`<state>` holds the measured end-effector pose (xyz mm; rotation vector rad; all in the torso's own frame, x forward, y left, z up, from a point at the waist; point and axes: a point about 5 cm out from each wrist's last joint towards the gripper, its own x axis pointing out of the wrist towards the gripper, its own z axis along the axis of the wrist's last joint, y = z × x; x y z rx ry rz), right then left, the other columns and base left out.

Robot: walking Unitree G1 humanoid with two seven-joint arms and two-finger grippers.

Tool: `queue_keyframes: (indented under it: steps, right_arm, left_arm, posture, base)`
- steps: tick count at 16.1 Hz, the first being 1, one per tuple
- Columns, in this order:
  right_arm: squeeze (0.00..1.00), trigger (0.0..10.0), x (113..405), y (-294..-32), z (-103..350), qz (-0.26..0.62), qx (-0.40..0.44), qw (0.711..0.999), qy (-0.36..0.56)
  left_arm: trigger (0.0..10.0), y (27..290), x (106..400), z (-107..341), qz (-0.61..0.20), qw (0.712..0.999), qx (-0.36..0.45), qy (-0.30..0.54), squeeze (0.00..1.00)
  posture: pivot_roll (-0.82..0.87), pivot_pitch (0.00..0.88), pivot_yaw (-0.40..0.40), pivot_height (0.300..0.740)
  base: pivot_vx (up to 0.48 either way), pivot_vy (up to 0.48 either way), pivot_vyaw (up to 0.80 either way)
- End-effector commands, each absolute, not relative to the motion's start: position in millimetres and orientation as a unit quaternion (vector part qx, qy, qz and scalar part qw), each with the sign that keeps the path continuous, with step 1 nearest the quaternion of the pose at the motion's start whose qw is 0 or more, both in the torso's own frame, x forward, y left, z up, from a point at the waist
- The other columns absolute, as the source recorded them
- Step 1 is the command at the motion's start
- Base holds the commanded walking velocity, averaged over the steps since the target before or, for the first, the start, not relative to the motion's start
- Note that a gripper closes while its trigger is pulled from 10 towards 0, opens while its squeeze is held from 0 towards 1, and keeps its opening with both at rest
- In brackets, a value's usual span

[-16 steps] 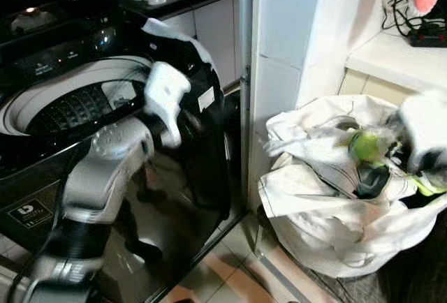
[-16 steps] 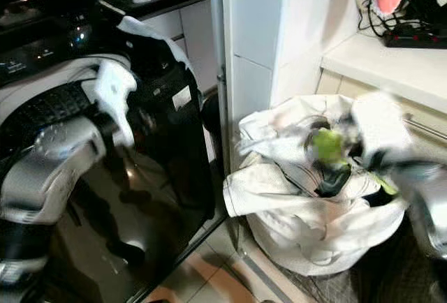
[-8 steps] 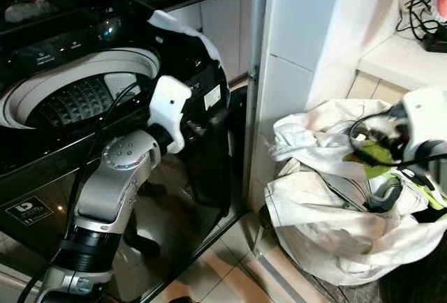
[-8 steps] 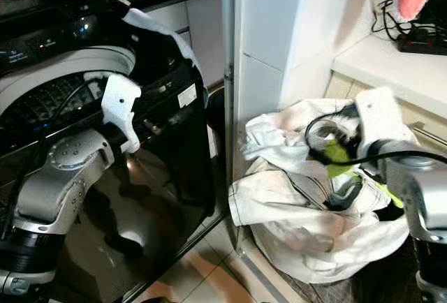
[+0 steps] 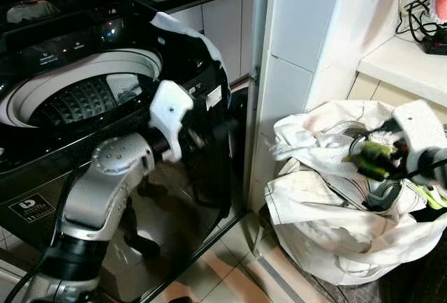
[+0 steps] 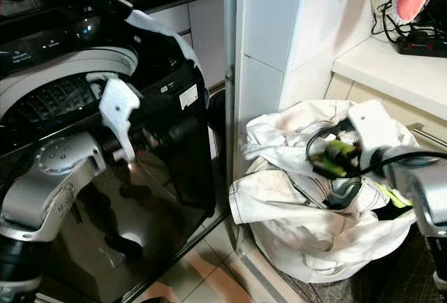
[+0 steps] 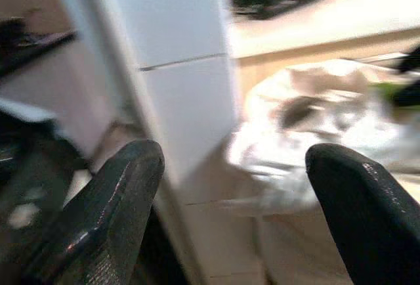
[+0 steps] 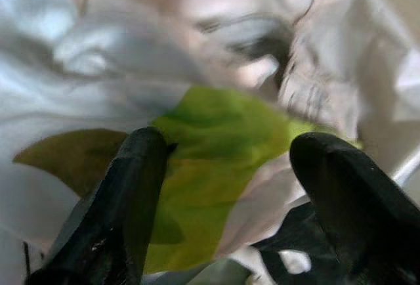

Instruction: Clothes washing

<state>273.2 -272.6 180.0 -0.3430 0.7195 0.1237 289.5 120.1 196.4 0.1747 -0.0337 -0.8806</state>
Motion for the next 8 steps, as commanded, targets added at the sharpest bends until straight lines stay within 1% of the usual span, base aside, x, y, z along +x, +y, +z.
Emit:
queue_keyframes:
  steps: [1,3,4,5,6,7,8]
  right_arm:
    - [0.00,10.0,271,-275,173,0.058,-0.171,0.910,0.374]
    - [0.00,10.0,272,-275,164,0.059,-0.159,0.910,0.378]
    - [0.00,10.0,274,-275,158,0.057,-0.148,0.912,0.379]
    - [0.00,2.5,274,-276,156,0.055,-0.143,0.912,0.379]
    - [0.00,2.5,275,-277,155,0.053,-0.141,0.913,0.380]
    - [0.00,0.0,275,-278,157,0.053,-0.139,0.913,0.381]
    - [0.00,0.0,275,-279,158,0.053,-0.140,0.912,0.381]
  left_arm:
    - [10.0,118,285,198,-0.448,0.889,0.089,-0.013,0.00]
    - [10.0,114,280,196,-0.472,0.878,0.081,-0.004,0.00]
    - [10.0,113,276,194,-0.492,0.867,0.077,0.004,0.00]
    - [10.0,113,274,193,-0.502,0.862,0.074,0.007,0.00]
    - [10.0,113,272,193,-0.508,0.858,0.072,0.009,0.00]
    - [10.0,114,270,194,-0.516,0.854,0.067,0.012,0.00]
    - [10.0,115,270,194,-0.515,0.854,0.067,0.012,0.00]
  posture:
    - [-0.06,0.000,0.062,0.740]
    - [-0.06,0.000,0.069,0.740]
    - [-0.06,0.000,0.071,0.740]
    - [-0.06,0.000,0.071,0.740]
    - [-0.06,0.000,0.071,0.740]
    - [-0.06,0.000,0.072,0.740]
    - [-0.06,0.000,0.072,0.740]
  base:
    - [0.000,0.000,0.00]
    - [0.000,0.000,0.00]
    - [0.000,0.000,0.00]
    - [0.000,0.000,0.00]
    - [0.000,0.000,0.00]
    - [0.000,0.000,0.00]
    - [0.000,0.000,0.00]
